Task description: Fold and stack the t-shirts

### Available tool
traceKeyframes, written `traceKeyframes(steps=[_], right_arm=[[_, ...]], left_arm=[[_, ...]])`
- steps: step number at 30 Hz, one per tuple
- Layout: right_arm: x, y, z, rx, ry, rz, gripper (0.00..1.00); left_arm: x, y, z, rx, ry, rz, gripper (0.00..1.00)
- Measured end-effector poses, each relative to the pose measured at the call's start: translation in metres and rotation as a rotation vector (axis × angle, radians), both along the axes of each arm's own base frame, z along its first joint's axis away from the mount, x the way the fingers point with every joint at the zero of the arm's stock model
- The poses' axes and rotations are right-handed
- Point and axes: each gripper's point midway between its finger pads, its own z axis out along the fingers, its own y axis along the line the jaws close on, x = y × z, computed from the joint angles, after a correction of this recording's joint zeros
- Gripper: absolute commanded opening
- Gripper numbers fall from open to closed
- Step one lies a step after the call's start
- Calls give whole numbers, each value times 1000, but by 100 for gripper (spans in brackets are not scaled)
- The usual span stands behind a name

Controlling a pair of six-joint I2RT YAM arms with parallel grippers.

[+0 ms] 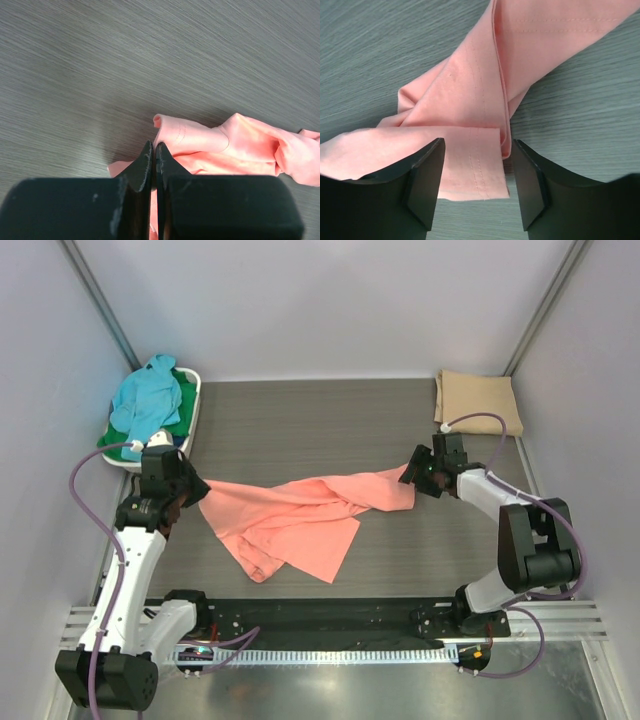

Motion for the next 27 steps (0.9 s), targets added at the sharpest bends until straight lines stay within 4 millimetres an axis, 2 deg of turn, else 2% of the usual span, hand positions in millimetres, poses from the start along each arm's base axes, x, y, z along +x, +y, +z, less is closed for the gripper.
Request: traceKeyframes(steps=[4,5,7,8,10,11,14,17,19,21,22,23,25,27], right_arm=[[1,5,-13,18,26,15,52],[1,6,-14,24,29,19,44],[3,8,-14,34,25,22,33],[4,9,-13,40,20,23,23],[5,10,-11,46,11,26,14],[5,11,-11,50,10,27,6],[4,11,-6,52,2,31,1],[0,10,11,42,-27,44,1],[-3,8,33,29,-62,56,1],[-2,6,71,20,-142,68,1],[-2,5,96,14,-198,74,1],[-2,4,120,10,-249,79,1],[-3,3,185,6,-398,88,1],[-12,0,254,4,-560,93,1]], left_arm=[[0,0,0,0,0,0,0],[0,0,0,0,0,-1,0],[0,0,0,-1,0,-1,0],[0,0,0,-1,0,-1,0],[0,0,0,-1,0,-1,0],[0,0,0,-1,0,-1,0],[0,0,0,-1,0,-1,0],[0,1,0,2,0,2,0],[-1,1,2,5,4,4,0],[-2,2,11,10,-5,8,0],[-2,3,21,15,-22,10,0],[-2,4,34,21,-46,8,0],[-1,6,67,31,-114,11,0],[-1,8,117,38,-235,11,0]])
